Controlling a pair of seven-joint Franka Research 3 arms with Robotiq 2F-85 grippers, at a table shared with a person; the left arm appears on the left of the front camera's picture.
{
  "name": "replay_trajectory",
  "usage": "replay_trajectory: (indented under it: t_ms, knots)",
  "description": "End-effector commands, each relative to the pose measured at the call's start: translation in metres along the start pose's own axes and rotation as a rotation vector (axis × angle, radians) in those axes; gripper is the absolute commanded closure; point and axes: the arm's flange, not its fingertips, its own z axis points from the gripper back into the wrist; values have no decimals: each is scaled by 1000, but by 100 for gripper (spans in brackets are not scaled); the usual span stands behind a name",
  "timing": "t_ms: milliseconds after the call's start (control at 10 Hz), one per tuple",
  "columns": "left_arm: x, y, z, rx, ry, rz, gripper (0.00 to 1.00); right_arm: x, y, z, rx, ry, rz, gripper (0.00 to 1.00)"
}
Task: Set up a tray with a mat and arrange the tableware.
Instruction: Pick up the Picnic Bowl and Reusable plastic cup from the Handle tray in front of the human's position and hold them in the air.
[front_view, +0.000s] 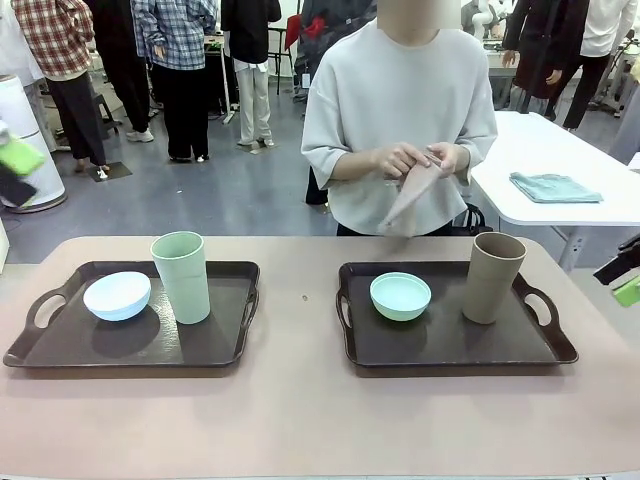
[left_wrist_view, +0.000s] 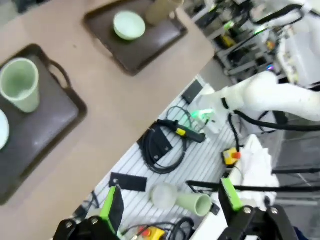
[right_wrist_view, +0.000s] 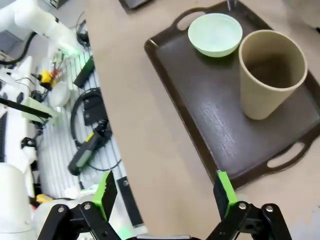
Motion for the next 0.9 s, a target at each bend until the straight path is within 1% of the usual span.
replay_trajectory:
  t_ms: [0, 100, 200, 300, 400, 500, 600, 700, 800]
  knots:
    - [38, -17, -31, 169, 17, 16, 0, -14, -4, -21, -18, -22, 36, 0]
    - [59, -27, -54, 257, -28, 10, 0, -17, -8, -26, -8, -38, 52, 0]
    - [77, -32, -80, 360, -70, 18, 0, -21, -10, -29, -35, -50, 68, 0]
    - [96, -34, -106, 434, -89, 31, 0, -23, -12, -35, -66, -65, 103, 0]
    - [110, -34, -130, 486, -109, 24, 0, -24, -18, -38, -150, -95, 153, 0]
    - [118, -34, -153, 527, -104, 19, 0, -25, -20, -41, -210, -128, 194, 0]
    - [121, -33, -174, 554, -101, 6, 0, -26, -20, -42, -245, -167, 227, 0]
    - [120, -29, -184, 547, -90, -9, 0, -26, -21, -38, -234, -210, 228, 0]
    - [115, -39, -163, 511, -123, -35, 0, -29, -25, -33, -97, -232, 129, 0]
